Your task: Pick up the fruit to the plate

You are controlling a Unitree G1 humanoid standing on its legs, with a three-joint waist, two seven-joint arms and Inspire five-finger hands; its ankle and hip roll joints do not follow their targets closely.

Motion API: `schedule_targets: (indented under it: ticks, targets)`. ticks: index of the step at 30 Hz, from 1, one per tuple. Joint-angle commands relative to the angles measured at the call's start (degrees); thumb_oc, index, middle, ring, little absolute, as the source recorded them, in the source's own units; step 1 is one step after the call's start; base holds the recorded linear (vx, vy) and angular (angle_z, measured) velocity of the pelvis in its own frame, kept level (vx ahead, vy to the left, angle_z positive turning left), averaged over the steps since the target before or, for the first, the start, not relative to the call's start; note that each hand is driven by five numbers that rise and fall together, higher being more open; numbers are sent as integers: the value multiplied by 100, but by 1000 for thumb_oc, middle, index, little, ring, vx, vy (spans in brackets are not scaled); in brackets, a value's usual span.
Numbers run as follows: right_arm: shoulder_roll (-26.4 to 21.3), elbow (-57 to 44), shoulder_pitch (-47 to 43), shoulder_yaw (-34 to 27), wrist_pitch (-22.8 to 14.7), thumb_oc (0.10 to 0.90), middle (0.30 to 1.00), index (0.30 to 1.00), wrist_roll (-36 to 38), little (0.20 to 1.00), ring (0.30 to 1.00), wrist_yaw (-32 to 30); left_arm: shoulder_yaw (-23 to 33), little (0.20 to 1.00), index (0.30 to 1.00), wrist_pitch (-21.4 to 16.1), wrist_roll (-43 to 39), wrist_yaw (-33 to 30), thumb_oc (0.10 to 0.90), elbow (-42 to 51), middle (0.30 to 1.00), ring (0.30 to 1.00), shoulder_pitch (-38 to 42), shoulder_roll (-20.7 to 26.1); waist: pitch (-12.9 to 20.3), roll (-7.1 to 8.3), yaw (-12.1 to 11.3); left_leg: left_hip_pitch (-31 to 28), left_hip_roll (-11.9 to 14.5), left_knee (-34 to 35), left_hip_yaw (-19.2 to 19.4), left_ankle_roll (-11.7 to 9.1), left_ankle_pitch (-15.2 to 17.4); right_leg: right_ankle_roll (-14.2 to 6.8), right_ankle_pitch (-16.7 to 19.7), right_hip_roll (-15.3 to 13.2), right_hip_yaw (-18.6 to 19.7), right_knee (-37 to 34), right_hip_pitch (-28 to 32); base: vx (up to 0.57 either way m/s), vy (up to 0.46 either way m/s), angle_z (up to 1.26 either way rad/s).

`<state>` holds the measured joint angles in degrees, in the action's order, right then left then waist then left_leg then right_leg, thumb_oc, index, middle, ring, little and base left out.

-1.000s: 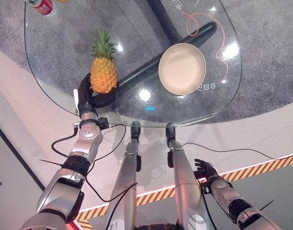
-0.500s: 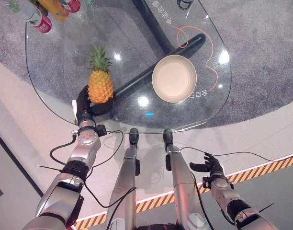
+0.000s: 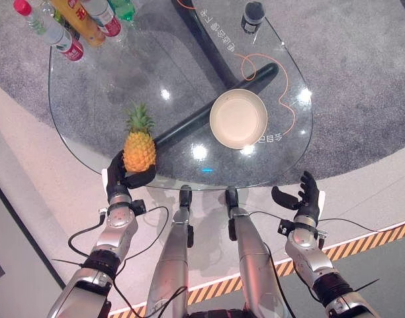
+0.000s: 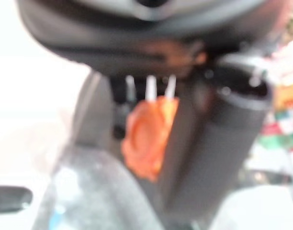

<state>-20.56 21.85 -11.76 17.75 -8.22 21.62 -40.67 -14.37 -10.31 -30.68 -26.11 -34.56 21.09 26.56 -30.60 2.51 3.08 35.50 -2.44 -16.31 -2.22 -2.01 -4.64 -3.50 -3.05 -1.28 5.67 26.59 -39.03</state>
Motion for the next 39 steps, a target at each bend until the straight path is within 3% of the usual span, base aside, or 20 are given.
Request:
schedule_targets:
  ticks: [1,9,21,29,34,39]
  targets:
    - [-465,-1011,430,-384,-386,800,900,900,-635,900,900,-215,483,200,300,-504,388,-200,100,555,300,300,-44,-14,80,-92,-5,-61,-424,-649,258,231,805,-119,364,85,-321,-900,475,-2,31,0]
    - [-601,-2211,364,-450,-287,800,900,900,-823,900,900,335,616,200,300,-627,559,-147,100,1176,300,300,-334,-51,80,-132,-27,-204,-435,-592,251,238,795,-122,304,57,-331,-926,627,0,0,0]
    - [-658,-3709,-98,-148,-438,800,900,900,-644,900,900,1959,599,200,300,-1071,1004,-119,100,3077,300,300,-547,60,80,-174,-209,-241,-492,-517,195,238,743,-133,282,-7,-435,-1050,774,-3,-7,1]
    - [-588,-3967,-566,84,-570,800,900,900,-240,900,900,2146,488,200,300,-1359,1503,-123,100,3752,300,300,-368,201,80,-162,-342,-278,-518,-517,124,233,748,-129,257,-22,-525,-1055,848,-6,-33,4]
    - [-478,-3982,-903,271,-723,800,900,900,29,900,900,2123,317,200,300,-1260,1682,-31,100,3886,300,300,-152,369,80,-156,-415,-313,-527,-526,86,204,748,-133,251,-35,-569,-1054,905,-2,-32,8]
    - [-307,-3931,-1143,408,-828,800,900,900,797,900,900,2082,131,200,300,-1124,1614,111,100,3856,300,300,-12,480,80,-164,-462,-350,-540,-554,70,190,761,-145,248,-53,-597,-1036,944,0,0,0]
